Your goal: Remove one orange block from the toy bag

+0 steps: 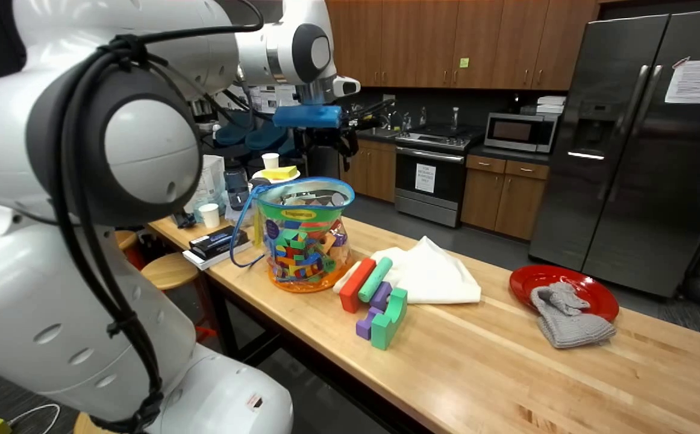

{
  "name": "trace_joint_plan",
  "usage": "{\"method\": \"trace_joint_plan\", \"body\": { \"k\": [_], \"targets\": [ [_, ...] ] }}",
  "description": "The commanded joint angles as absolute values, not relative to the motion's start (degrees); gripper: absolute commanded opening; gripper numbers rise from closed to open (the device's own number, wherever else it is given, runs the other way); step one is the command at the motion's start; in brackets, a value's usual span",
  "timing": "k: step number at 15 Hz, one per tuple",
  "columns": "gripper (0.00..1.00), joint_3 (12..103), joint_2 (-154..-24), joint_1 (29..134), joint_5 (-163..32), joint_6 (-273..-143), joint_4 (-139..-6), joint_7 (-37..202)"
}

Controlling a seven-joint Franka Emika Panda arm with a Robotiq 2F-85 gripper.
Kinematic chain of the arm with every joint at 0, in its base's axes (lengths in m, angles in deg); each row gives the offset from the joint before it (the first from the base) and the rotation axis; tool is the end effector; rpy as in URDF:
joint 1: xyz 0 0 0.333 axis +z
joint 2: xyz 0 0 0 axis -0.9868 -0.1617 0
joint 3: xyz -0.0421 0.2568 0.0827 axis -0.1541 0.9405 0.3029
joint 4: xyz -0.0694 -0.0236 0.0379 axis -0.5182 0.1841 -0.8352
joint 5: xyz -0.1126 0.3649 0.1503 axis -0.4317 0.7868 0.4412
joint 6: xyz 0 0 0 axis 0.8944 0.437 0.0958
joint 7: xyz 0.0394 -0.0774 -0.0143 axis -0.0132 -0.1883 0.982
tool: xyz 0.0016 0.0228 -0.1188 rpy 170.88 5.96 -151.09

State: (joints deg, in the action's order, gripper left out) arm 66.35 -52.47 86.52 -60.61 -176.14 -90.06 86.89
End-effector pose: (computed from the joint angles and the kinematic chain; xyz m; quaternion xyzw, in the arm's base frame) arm 0.4893 0.1036 0.6007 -0.9896 -0.0903 -0.1116 0.0111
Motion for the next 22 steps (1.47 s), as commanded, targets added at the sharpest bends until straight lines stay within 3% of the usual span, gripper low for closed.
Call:
{"method": "trace_joint_plan", "body": {
  "k": [1,12,22],
  "targets": [
    [1.0,67.5,-61.0,86.8,-63.0,-176.4,-78.5,89.5],
    [1.0,72.5,-82.2,92.1,-65.4,-177.6,-57.7,95.5],
    [1.0,75.7,-83.7,96.0,-64.5,-175.5,-63.1,96.7]
  ]
}}
